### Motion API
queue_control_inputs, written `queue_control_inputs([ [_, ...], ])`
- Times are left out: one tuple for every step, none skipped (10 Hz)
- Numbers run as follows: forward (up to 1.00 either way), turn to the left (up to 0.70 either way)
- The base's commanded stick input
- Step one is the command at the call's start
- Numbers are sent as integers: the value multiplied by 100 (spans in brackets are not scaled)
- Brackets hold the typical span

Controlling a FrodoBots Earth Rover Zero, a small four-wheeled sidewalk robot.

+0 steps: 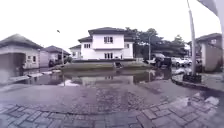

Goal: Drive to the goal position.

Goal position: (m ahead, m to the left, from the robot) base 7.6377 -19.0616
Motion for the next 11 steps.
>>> queue_control_inputs([
  [70, 0],
  [70, 0],
  [70, 0],
  [70, 0],
  [70, 0],
  [70, 0],
  [70, 0],
  [70, 0],
  [70, 0],
  [70, 0],
  [70, 0],
])
